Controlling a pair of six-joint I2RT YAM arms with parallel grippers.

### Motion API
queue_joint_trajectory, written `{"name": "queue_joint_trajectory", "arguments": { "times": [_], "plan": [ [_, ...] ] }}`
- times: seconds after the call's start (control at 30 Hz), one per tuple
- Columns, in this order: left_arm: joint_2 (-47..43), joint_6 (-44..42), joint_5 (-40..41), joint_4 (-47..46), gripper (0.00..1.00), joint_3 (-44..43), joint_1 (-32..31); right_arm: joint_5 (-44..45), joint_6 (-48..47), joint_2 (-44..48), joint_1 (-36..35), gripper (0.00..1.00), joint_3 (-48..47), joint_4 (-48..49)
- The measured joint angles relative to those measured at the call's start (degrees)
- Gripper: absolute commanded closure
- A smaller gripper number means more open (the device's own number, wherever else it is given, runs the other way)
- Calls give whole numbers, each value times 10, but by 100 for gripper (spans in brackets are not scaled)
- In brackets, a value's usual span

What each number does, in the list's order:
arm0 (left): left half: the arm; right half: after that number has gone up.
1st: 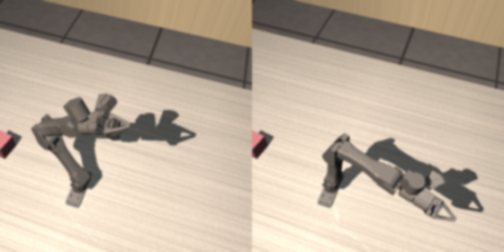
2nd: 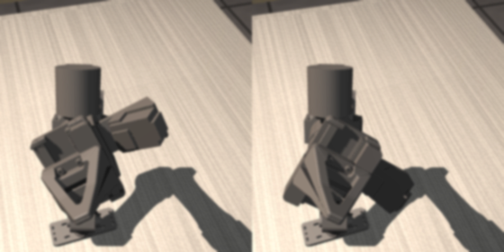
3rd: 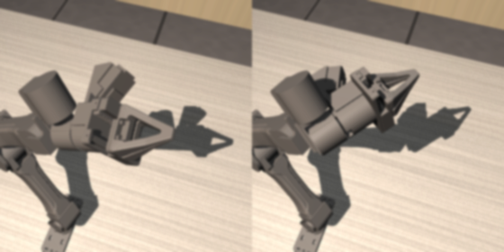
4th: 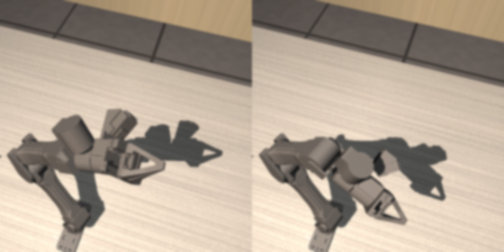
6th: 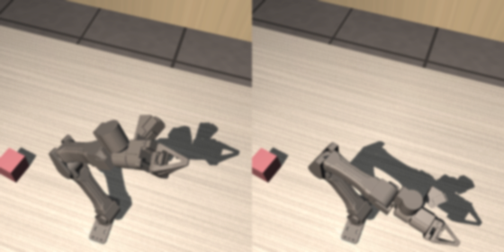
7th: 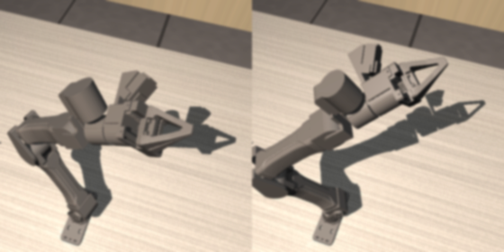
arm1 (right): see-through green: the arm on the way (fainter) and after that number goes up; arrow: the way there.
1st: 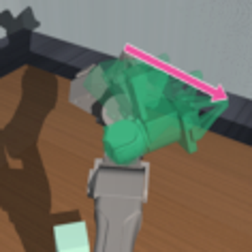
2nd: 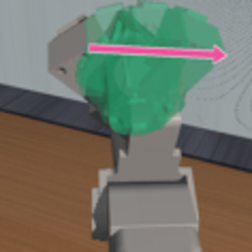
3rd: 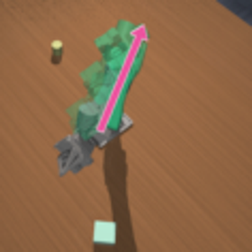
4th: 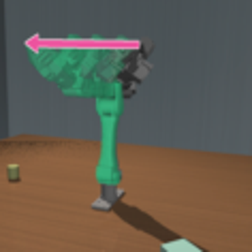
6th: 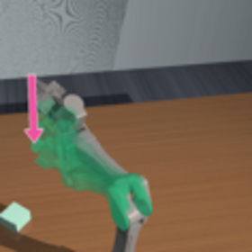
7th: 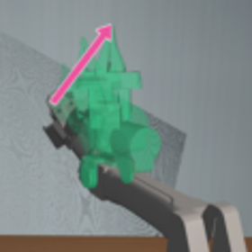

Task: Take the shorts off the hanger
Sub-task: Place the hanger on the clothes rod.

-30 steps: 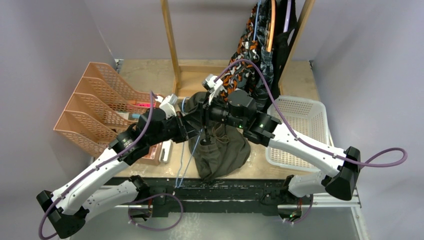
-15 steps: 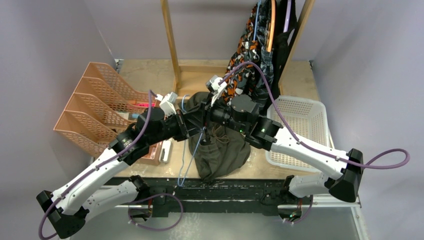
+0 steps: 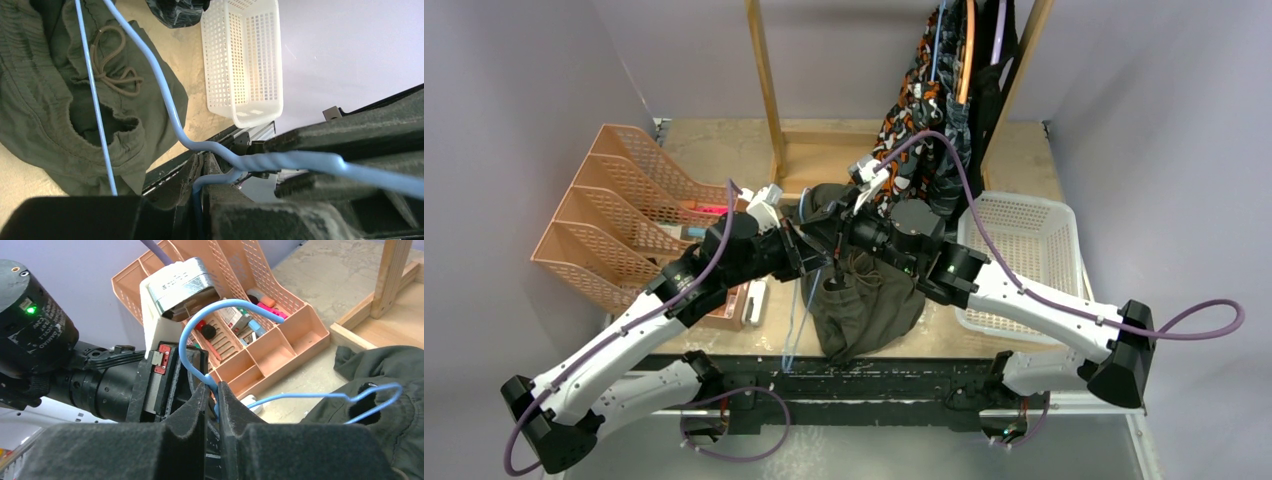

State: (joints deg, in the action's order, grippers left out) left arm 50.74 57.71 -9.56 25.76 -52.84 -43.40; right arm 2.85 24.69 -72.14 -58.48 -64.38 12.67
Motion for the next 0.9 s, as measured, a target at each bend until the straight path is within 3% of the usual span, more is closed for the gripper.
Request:
{"name": "queue_joint_trajectory", "arguments": {
  "times": [0.3, 0.5, 0.6, 0.73, 0.77, 0.9],
  "plan": [
    [0, -1, -13, -2, 100, 0, 0, -6, -42, -3, 0, 68, 2, 10],
    [0, -1, -22, -4, 100, 0, 0, -6, -66, -15, 0, 67, -5, 10],
    [0, -1, -25, -4, 100, 0, 0, -4, -71, -16, 0, 59, -6, 10],
    [-2, -1, -29, -3, 100, 0, 0, -6, -80, -20, 3, 56, -7, 10],
    [-3, -1, -29, -3, 100, 0, 0, -9, -82, -23, 4, 59, -9, 9],
    [-3, 0, -26, 0, 100, 0, 0, -22, -91, -33, 5, 88, -16, 9]
  ]
}}
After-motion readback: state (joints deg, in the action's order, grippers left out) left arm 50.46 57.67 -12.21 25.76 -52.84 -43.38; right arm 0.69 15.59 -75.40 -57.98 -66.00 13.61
